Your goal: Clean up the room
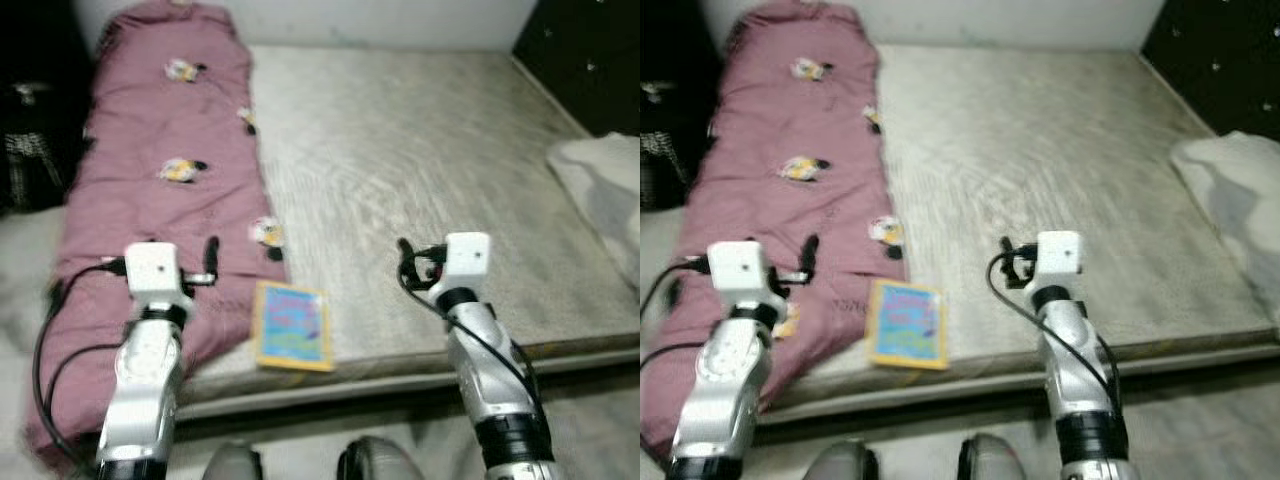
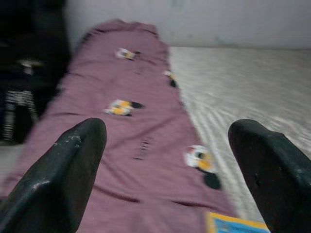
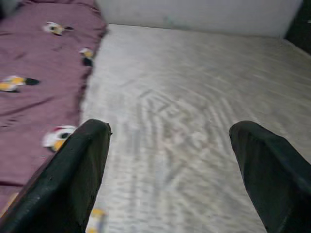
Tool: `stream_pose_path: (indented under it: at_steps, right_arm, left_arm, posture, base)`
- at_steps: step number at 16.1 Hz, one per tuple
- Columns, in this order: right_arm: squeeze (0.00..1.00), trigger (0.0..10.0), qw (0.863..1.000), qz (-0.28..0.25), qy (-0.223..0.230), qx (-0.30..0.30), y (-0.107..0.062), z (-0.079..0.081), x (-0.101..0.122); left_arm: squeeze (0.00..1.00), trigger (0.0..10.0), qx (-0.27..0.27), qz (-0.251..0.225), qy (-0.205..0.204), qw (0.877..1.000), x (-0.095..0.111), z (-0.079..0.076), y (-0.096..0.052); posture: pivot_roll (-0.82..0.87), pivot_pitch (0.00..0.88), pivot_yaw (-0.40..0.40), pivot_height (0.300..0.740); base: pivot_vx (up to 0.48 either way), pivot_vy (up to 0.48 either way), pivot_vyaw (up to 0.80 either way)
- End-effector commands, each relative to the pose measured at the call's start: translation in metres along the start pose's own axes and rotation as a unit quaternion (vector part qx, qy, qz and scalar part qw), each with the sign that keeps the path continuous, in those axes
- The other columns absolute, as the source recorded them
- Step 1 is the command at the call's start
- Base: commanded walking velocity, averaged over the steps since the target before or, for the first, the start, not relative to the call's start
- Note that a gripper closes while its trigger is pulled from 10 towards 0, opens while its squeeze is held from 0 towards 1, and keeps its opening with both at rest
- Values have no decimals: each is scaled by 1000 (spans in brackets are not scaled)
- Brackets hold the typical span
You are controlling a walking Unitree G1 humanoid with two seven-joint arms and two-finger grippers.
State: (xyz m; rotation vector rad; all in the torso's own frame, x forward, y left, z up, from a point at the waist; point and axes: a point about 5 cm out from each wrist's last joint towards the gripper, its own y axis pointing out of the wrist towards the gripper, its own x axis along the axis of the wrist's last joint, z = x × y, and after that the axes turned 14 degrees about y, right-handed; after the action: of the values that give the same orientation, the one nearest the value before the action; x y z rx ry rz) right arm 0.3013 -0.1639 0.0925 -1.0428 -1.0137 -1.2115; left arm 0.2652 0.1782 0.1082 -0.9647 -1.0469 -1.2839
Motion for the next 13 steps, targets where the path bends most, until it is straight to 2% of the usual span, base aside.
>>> stream_pose_path:
  at_steps: [1,2,13]
  right_arm:
    - [0,10000,1000,1,-5,-14,-3,-11,0]
    - [0,10000,1000,0,-5,-14,-3,-11,0]
    - [0,10000,1000,-11,-2,-16,-4,-11,1]
  left_arm:
    - [0,10000,-8,1,-1,1000,0,-8,-1]
    - [0,10000,-7,1,1,1000,0,-7,-1]
    - [0,10000,-9,0,21,1000,-3,-5,-3]
  posture:
    - [7,104,-44,740]
    - [8,102,-43,740]
    - [14,99,-45,740]
  base:
    - [0,480,0]
    - [0,439,0]
    - [0,0,0]
